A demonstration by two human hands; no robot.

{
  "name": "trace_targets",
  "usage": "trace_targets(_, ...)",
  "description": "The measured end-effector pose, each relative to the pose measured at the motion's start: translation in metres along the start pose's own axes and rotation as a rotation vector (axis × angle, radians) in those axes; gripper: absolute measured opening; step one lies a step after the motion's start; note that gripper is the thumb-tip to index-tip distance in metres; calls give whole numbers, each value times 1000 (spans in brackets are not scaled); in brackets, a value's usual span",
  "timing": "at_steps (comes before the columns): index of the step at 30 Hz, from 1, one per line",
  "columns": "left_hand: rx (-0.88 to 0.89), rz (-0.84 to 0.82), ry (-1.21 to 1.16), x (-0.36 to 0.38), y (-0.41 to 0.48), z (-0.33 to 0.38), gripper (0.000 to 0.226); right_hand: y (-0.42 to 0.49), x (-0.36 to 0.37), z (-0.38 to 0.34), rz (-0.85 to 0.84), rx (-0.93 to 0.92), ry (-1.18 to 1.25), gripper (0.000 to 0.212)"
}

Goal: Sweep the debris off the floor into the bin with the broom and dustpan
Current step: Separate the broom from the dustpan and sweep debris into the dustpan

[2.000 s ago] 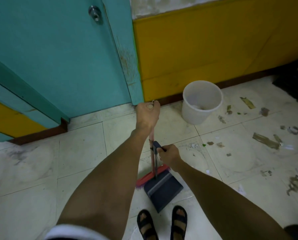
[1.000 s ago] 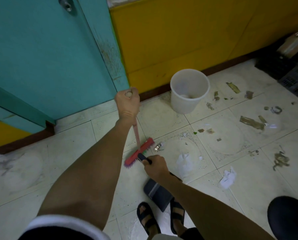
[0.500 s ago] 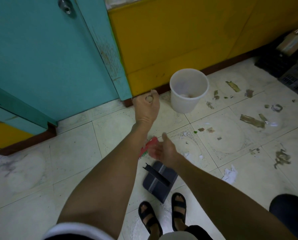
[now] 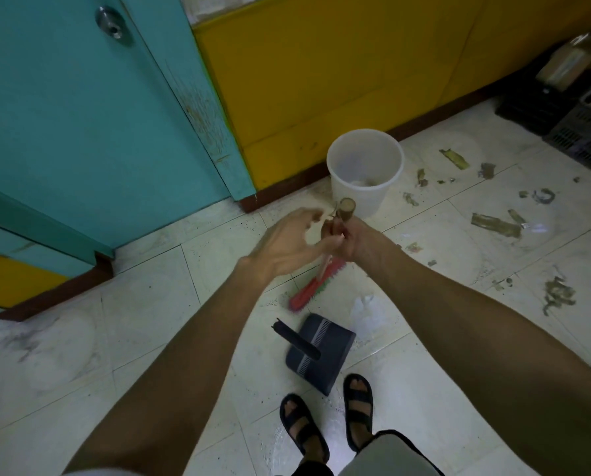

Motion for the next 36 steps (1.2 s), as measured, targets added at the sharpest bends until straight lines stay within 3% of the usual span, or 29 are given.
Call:
trace_targets(2,-203,-329,243,43,-18,-39,38,6,-21,5,48,35,-49,31)
trace_targets(4,-316,-625,420,91,-41,-69,23,9,-30,14,16,43,-386,23)
trace_targets(6,-361,-804,577,125,-64,-82,25,14,-39,26,19,22,-649,18)
trace_targets(8,-350,-881,725,151,-78,-86,25,22,-55,30,94,-44,-815,39)
trace_targets(11,-295,-860,840,174,-85,-86,41,30,-78,46,161,-119,-1049,43)
trace_targets(15,-272,-813,672,184,-85,-92,20,39,-114,69,211,-128,-1362,35)
trace_targets(16,-258,-791,664,184,-84,-95,28,44,-120,71,203,-130,-1415,35)
trace_targets(18,-272,-773,679,180,-85,-98,35,52,-131,70,172,-111,-1445,34)
trace_targets(20,-317,-735,637,175,-87,-103,24,58,-139,72,122,-53,-1427,33)
trace_targets(22,-373,-721,555,171,-86,-105,26,56,-155,77,126,39,-1469,32)
trace_targets(25,-395,-660,472,163,-78,-104,18,46,-190,83,189,145,-1699,35)
trace_targets(30,-412,-567,469,141,-67,-105,18,32,-229,67,258,63,-2001,36)
trace_targets(36,-552,-505,299,119,-75,-106,20,-11,-270,27,356,118,-2135,36)
Point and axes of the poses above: each hand's wrist, its own y-axis towards the middle knuckle, its own x-axis out of the palm, z = x × y, the point moved 10 cm from there along y, towards the middle knuckle, and after that the axes turned 8 degrees about -y, right-handed, at the moved point
